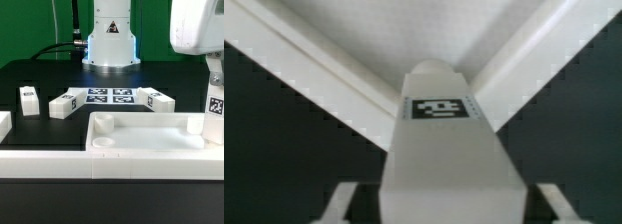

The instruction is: Assemble desk

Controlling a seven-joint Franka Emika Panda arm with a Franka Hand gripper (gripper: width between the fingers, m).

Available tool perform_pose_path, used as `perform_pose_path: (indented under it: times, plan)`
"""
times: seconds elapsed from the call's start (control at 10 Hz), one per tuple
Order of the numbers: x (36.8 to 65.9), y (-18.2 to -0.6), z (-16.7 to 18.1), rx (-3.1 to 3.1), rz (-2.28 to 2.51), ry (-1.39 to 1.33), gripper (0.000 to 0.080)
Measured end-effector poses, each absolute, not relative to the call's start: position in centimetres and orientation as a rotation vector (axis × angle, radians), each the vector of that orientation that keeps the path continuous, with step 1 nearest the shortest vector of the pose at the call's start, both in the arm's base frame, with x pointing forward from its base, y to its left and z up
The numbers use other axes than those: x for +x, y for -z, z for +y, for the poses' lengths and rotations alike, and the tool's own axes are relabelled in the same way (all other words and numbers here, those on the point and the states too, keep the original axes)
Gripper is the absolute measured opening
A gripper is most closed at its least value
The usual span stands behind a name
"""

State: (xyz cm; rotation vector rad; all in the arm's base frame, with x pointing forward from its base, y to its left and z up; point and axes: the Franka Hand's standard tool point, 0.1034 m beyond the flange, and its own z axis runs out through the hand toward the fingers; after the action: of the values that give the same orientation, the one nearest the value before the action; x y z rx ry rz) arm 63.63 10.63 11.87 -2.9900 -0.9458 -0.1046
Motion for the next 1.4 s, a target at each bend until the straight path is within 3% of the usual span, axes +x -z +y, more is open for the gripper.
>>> perform_pose_path:
  times: [0.6, 1.4]
  plan:
    - [63.71, -11.72, 10.16, -3.083, 0.130, 0.102, 0.0291]
    - [63.16, -11.67, 9.91, -2.838, 1.100, 0.086, 0.0291]
